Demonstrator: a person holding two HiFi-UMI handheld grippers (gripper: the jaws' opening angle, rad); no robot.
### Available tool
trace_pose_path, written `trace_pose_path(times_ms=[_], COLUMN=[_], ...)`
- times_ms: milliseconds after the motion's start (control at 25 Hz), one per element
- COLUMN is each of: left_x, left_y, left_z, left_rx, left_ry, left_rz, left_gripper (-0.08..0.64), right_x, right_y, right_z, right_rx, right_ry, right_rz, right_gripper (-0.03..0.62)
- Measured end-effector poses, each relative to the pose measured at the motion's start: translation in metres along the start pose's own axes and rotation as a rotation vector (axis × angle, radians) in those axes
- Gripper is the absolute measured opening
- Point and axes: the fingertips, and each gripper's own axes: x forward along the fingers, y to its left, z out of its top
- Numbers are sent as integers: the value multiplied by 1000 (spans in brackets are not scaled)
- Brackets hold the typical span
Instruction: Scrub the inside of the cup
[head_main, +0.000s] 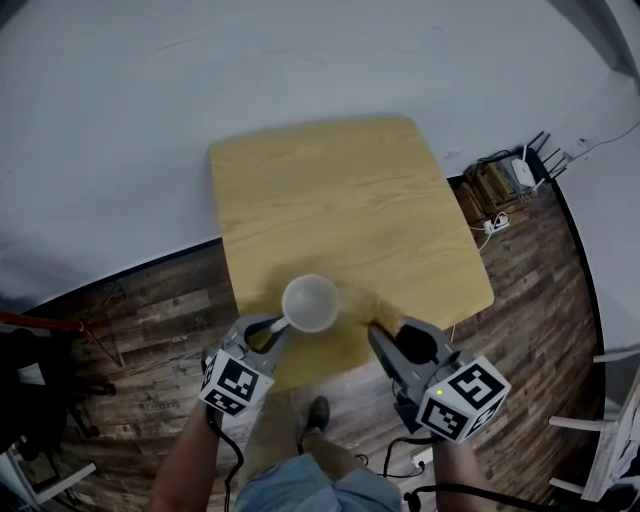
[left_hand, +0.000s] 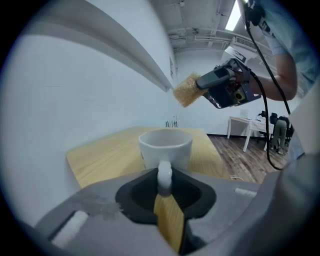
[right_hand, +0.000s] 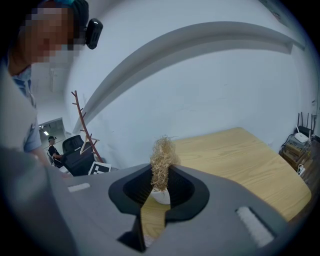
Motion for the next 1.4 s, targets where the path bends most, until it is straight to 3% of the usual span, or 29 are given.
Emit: trace_pose_path(times_ms=[240,440,600,720,1000,1400], left_x=[-22,-62,-101,-123,-161,-174], left_y=[3,5,10,3,-20,-48], left_z=[7,18,60,109,190,221], left_rx=[-20,-45,-143,-137,-144,-132], left_ry=[10,6,-98,-208,-353,-422], left_rz=[7,101,216,285,503,538], left_gripper=[95,95,95,24,21,20], right_x=[1,-7,-17,-28,-51,-69], right_y=[6,15,29,43,77,95], right_z=[-9,-1,12,25,52,56], right_rx=[-16,-37,-73,-108,-192,-250], right_ry=[-6,-51,-109,-163,-274,-301], right_rz=[-7,4,31,38,23,14], right_gripper=[71,72,75,75,75,72])
